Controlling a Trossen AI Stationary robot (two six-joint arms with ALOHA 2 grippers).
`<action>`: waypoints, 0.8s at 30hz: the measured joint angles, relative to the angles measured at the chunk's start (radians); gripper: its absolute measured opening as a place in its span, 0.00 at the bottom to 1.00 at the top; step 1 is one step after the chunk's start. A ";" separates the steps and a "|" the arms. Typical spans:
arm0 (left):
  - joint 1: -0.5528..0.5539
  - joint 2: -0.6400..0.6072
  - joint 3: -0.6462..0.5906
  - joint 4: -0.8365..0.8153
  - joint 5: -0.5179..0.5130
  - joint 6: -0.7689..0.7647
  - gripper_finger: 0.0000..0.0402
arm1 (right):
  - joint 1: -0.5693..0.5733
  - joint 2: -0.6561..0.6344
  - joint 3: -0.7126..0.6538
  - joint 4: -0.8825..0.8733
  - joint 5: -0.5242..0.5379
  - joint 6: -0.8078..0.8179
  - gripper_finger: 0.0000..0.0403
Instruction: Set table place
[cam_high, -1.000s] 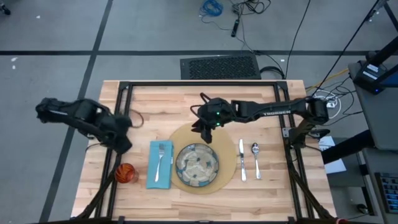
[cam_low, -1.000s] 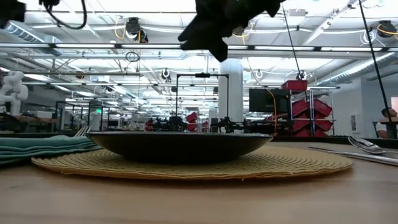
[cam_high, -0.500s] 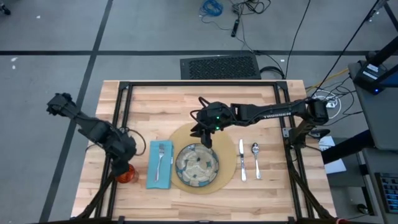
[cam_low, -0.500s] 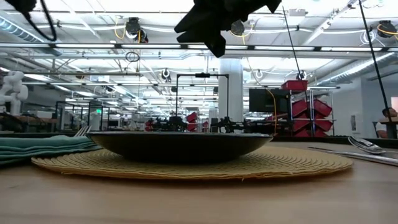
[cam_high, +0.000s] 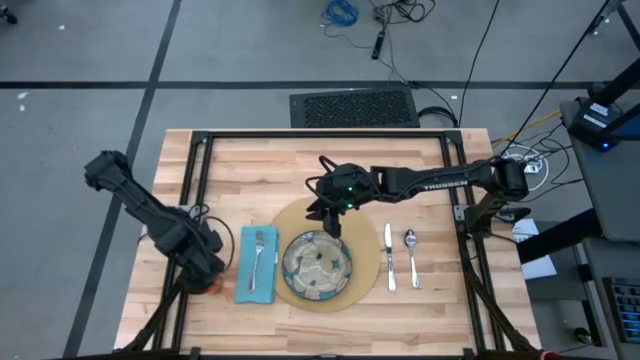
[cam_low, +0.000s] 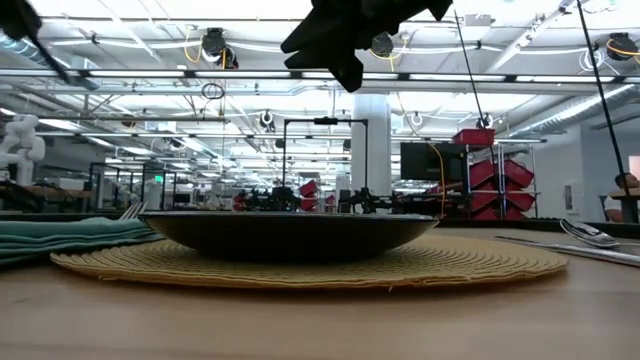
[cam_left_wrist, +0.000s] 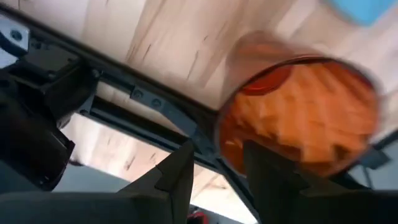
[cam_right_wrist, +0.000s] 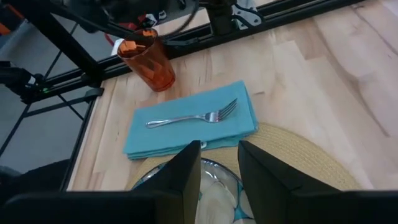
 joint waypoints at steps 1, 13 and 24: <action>-0.002 0.008 -0.016 0.004 0.007 -0.002 0.31 | 0.000 0.000 0.000 -0.001 0.000 -0.003 0.24; -0.006 0.006 -0.150 0.171 0.045 -0.009 0.30 | 0.000 -0.001 0.000 -0.036 -0.002 -0.023 0.24; 0.055 -0.010 -0.084 0.179 -0.114 0.129 0.01 | 0.000 -0.001 0.000 -0.033 -0.001 0.027 0.24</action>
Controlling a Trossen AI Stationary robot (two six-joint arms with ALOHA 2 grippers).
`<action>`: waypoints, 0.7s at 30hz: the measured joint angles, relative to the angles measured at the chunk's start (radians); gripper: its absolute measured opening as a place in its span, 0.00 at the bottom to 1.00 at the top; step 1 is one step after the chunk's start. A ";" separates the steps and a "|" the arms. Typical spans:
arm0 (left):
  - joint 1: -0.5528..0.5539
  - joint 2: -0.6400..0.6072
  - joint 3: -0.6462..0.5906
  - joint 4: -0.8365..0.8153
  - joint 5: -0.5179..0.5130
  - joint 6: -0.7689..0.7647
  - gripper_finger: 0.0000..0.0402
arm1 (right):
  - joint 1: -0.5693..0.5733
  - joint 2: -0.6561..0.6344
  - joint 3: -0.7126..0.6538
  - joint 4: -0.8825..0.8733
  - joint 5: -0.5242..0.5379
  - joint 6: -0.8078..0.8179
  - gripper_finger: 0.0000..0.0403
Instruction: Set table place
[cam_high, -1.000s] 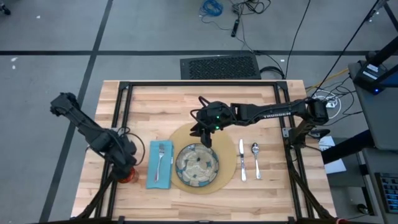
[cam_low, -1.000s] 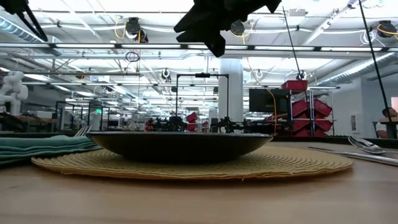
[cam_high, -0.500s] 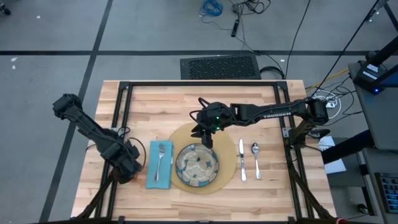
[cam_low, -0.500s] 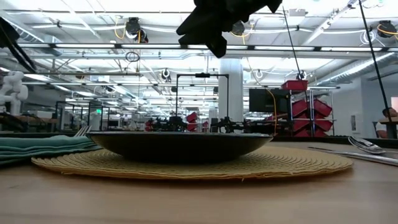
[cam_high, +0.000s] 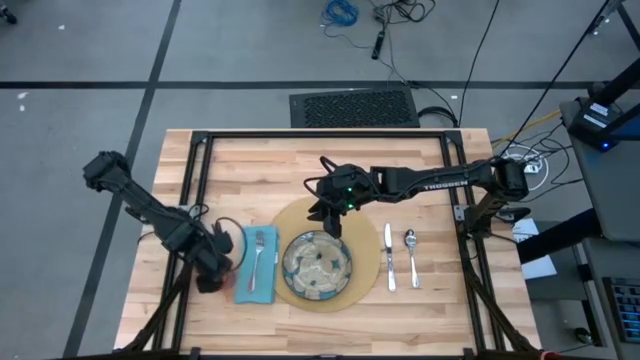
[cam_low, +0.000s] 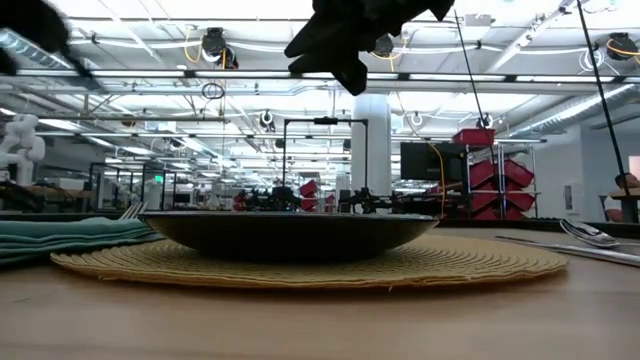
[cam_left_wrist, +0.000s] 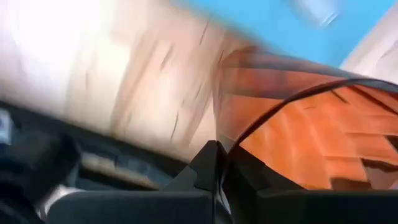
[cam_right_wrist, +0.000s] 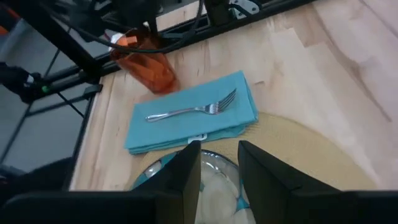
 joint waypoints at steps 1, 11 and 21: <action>0.019 -0.003 0.019 -0.001 -0.021 0.029 0.01 | 0.002 0.001 0.000 -0.002 0.000 0.020 0.24; 0.359 -0.014 0.203 -0.067 -0.085 0.349 0.00 | 0.122 0.000 0.000 0.085 -0.092 0.003 0.24; 0.619 -0.003 0.345 0.071 0.050 0.655 0.00 | 0.220 0.024 0.000 0.108 0.229 -0.166 0.26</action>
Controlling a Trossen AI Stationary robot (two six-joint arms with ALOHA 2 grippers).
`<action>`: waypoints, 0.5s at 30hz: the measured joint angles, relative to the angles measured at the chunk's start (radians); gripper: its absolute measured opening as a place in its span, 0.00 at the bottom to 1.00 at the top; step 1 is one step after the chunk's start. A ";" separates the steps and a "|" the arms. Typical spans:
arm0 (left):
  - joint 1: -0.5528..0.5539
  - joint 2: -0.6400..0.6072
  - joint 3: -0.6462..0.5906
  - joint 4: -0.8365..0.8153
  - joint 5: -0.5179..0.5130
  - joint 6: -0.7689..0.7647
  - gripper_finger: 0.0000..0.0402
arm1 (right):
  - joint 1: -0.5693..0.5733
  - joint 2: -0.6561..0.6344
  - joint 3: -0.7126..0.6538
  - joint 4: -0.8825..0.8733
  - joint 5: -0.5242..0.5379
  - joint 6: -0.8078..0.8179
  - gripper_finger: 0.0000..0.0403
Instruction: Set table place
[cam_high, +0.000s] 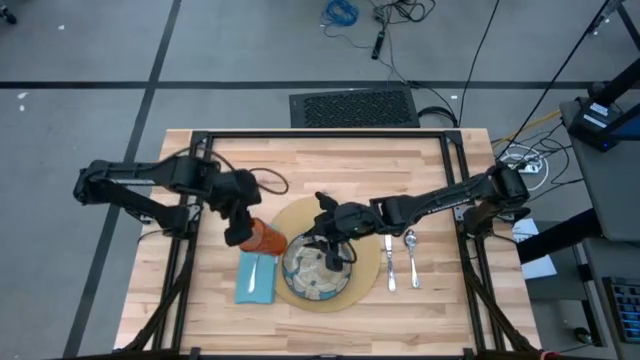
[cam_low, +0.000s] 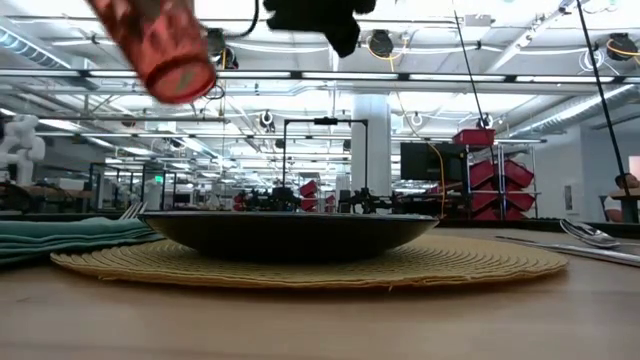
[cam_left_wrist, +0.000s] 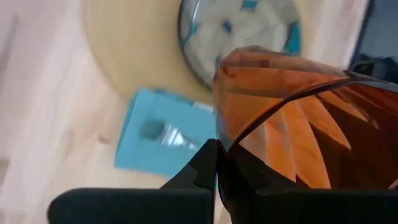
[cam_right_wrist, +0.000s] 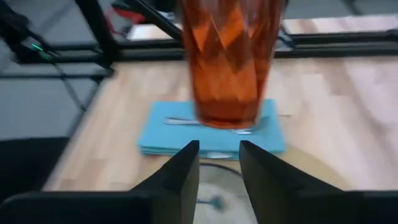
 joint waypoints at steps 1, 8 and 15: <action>0.005 0.000 0.024 0.001 0.000 0.013 0.00 | -0.001 0.009 0.000 0.002 0.020 -0.029 0.28; 0.005 0.000 0.090 -0.005 -0.012 0.031 0.00 | -0.042 0.036 0.000 0.019 0.040 -0.070 0.48; 0.033 0.061 0.088 0.007 -0.081 0.110 0.00 | -0.065 0.038 0.000 0.025 0.037 -0.009 0.69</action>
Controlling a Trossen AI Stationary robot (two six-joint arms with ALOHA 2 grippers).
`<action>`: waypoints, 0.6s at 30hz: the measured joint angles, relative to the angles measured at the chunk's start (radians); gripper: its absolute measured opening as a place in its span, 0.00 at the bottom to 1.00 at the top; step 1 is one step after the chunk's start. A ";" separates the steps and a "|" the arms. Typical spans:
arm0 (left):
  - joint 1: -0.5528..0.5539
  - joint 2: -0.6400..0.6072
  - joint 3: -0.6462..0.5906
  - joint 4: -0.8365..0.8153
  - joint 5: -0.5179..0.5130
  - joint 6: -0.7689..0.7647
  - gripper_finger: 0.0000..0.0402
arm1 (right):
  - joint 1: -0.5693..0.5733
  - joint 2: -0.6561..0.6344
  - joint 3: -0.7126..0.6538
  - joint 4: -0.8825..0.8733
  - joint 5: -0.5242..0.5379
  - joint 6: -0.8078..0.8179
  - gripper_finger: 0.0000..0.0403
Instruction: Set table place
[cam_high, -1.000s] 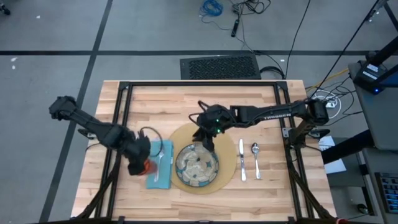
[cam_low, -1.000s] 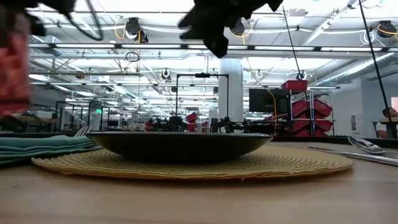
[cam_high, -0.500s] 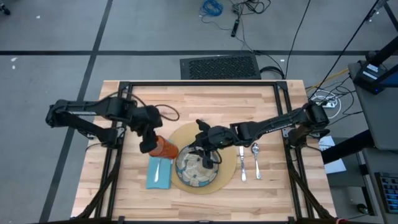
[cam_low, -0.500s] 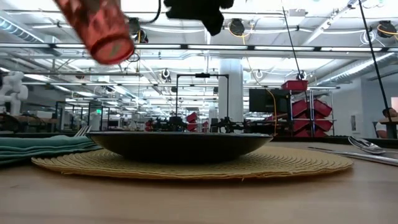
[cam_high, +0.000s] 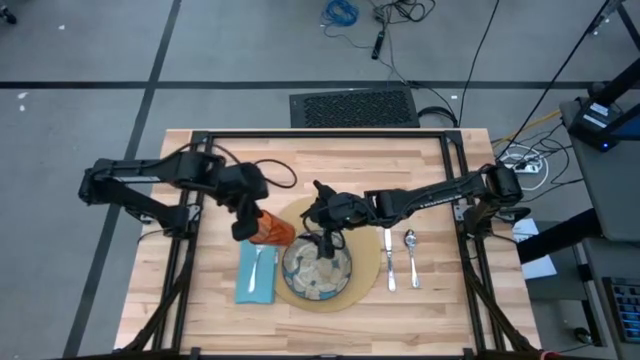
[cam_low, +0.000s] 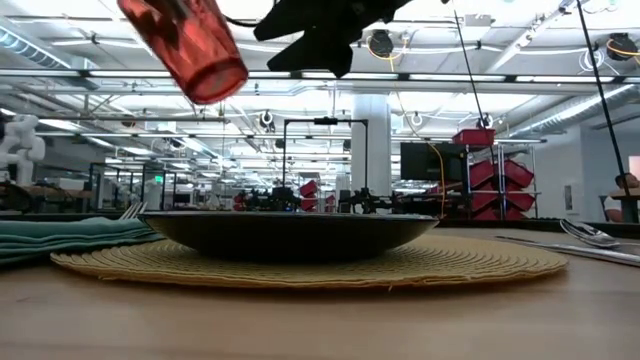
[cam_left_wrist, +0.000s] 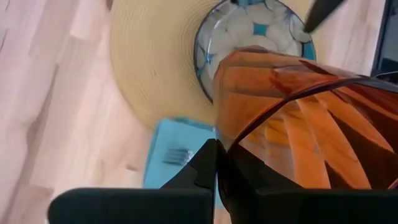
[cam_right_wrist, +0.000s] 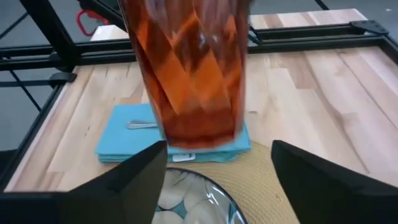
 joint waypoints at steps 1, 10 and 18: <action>0.008 0.015 0.006 0.005 0.003 0.020 0.00 | 0.000 0.001 0.000 0.003 -0.001 0.000 0.71; 0.057 0.144 0.098 0.005 0.016 0.166 0.00 | 0.000 0.007 0.000 0.002 0.004 -0.012 0.80; 0.058 0.192 0.280 -0.001 0.002 0.223 0.00 | 0.002 0.006 0.000 0.040 0.084 -0.068 0.83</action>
